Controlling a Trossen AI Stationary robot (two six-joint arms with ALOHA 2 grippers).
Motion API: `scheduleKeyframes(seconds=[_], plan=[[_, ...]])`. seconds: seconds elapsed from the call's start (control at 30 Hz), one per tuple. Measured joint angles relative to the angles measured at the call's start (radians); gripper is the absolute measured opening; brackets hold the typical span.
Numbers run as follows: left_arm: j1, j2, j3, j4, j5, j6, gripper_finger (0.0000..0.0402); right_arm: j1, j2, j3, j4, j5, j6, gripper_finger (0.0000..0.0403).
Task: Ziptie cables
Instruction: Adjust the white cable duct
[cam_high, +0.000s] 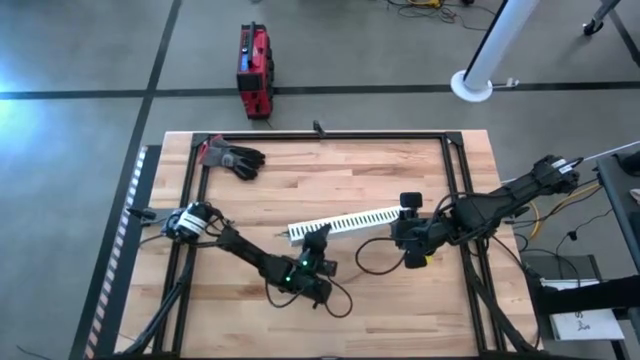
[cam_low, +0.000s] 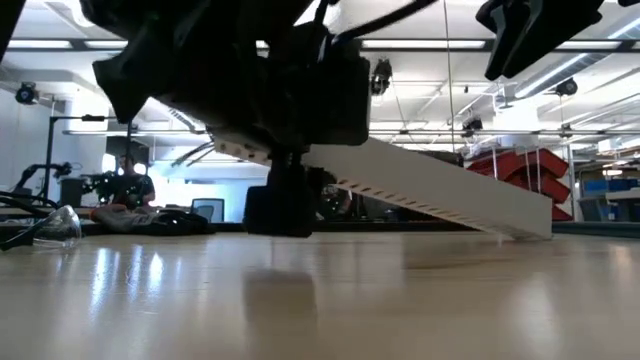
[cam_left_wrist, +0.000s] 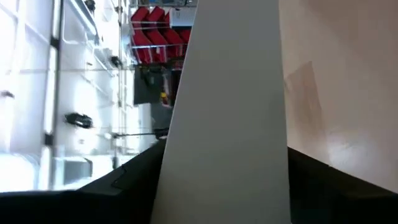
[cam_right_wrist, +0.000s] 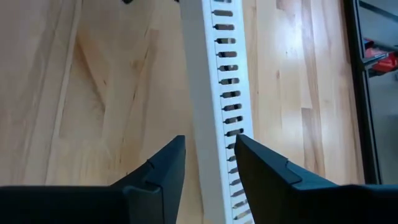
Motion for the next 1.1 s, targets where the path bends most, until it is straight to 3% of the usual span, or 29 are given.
scheduleKeyframes(seconds=[0.07, 0.23, 0.37, 0.57, 0.67, 0.8, 1.1], plan=[[0.001, 0.000, -0.010, 0.000, 0.038, -0.090, 0.0247, 0.000, 0.000, 0.000, -0.001, 0.000, 0.000, 0.0129], [0.012, -0.009, -0.010, -0.006, 0.341, -0.372, 0.0225, 0.000, 0.002, -0.003, 0.001, 0.000, 0.000, 0.0140], [0.034, -0.025, 0.002, -0.075, 0.514, -0.574, 0.0220, 0.000, 0.002, -0.004, 0.002, -0.001, -0.001, 0.0149], [0.102, -0.114, -0.006, -0.172, 0.925, -0.810, 0.0259, -0.002, 0.002, -0.004, 0.005, -0.002, -0.001, 0.0161], [0.139, -0.145, -0.018, -0.187, 1.074, -0.872, 0.0276, -0.002, 0.002, -0.007, 0.016, -0.002, -0.002, 0.0166], [0.158, -0.156, -0.025, -0.204, 1.134, -0.893, 0.0294, -0.002, 0.002, -0.025, 0.029, -0.003, -0.002, 0.0172], [0.158, -0.122, -0.022, -0.277, 1.142, -0.924, 0.0312, -0.002, 0.002, -0.067, 0.051, -0.009, -0.001, 0.0181]])
